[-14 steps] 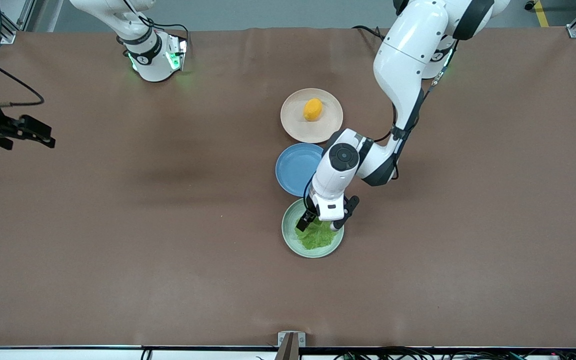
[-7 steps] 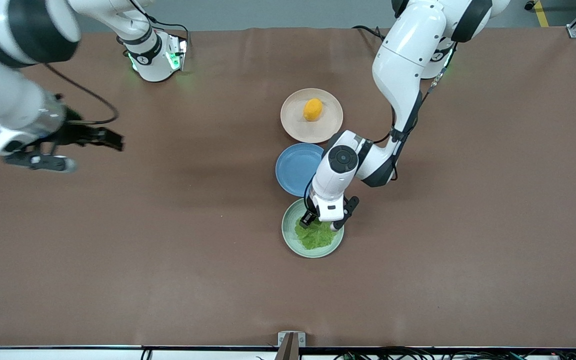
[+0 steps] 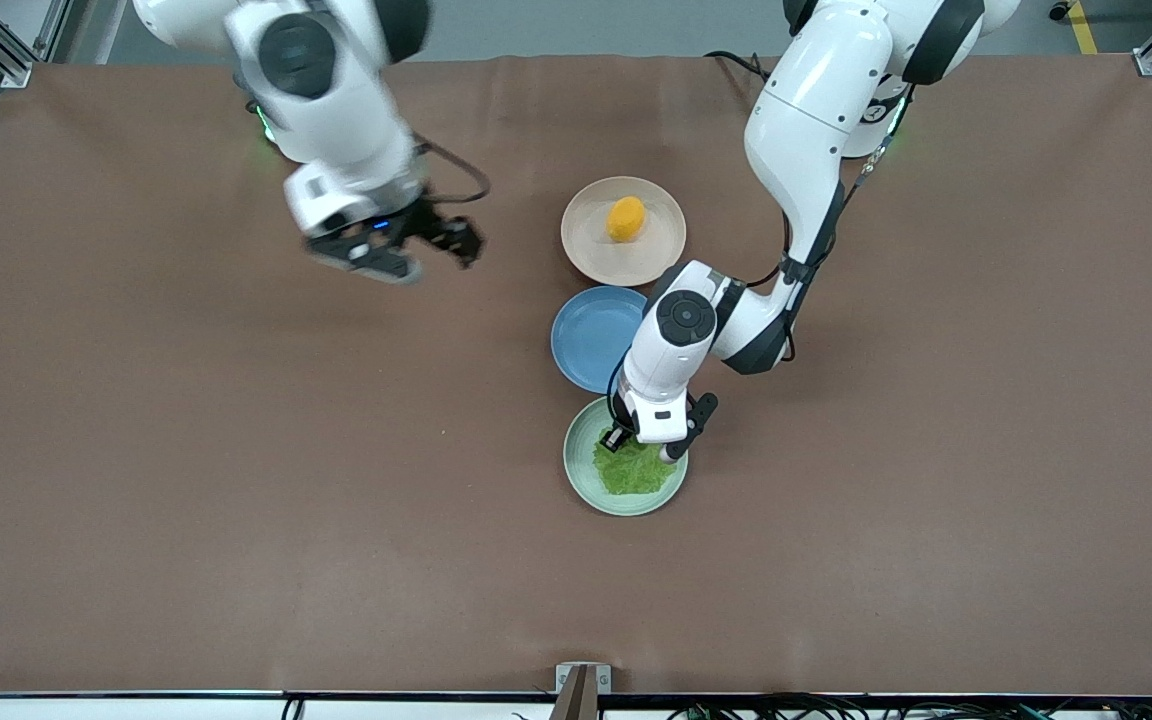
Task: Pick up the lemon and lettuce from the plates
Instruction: 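Lift the lettuce with the left gripper while the right gripper reaches the lemon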
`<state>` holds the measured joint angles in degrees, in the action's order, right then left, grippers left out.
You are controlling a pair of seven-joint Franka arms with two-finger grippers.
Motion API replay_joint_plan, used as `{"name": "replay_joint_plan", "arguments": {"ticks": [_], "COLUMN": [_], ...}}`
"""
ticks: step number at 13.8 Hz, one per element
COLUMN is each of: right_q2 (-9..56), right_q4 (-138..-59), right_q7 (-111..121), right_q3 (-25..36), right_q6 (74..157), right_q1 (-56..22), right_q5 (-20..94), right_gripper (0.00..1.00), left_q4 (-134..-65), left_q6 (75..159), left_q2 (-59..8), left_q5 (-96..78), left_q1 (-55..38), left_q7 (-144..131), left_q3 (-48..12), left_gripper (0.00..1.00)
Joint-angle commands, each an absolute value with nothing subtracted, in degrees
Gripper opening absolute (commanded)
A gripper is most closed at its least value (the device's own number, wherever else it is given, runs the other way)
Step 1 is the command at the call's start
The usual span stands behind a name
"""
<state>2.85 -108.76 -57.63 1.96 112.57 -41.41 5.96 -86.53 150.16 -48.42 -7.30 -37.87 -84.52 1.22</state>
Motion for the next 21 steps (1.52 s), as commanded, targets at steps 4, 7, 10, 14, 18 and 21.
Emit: {"name": "replay_joint_plan", "arguments": {"ticks": [4,7,10,14,18,21], "right_q2": [10.8,16.9,21.0,25.7,30.4,33.3], "right_q4": [-111.5,-111.3,-110.8,-108.6,-105.5,-103.4], "right_q7": [-74.3,-79.4,-87.8,-94.3,-97.6,-101.3], "right_q3": [3.1,3.2,3.2,3.2,3.3,3.3], "right_q6": [123.8,130.1,133.9,136.0,136.2,136.3], "right_q1": [-55.3,-62.1,-65.3,-67.9,-69.4,-70.5], "right_q5": [6.1,5.4,1.6,0.7,0.5,-1.3], "right_gripper": [1.00,1.00,1.00,1.00,1.00,1.00], "left_q4": [-85.8,-85.9,-87.9,-97.7,-111.8,-118.6], "left_q6": [144.8,138.5,134.0,127.5,127.4,128.7], "left_q2": [-43.7,-38.8,-32.9,-23.1,-13.7,-10.4], "left_q5": [-6.9,-6.9,-6.9,-6.9,-6.9,-7.0], "left_q1": [-38.1,-37.2,-33.0,-27.3,-23.8,-21.2], "left_q7": [-84.9,-84.6,-83.2,-70.0,-57.2,-51.3], "left_q3": [1.7,1.8,1.7,1.4,1.5,1.5], "left_gripper": [0.00,0.00,0.00,0.00,0.00,0.00]}}
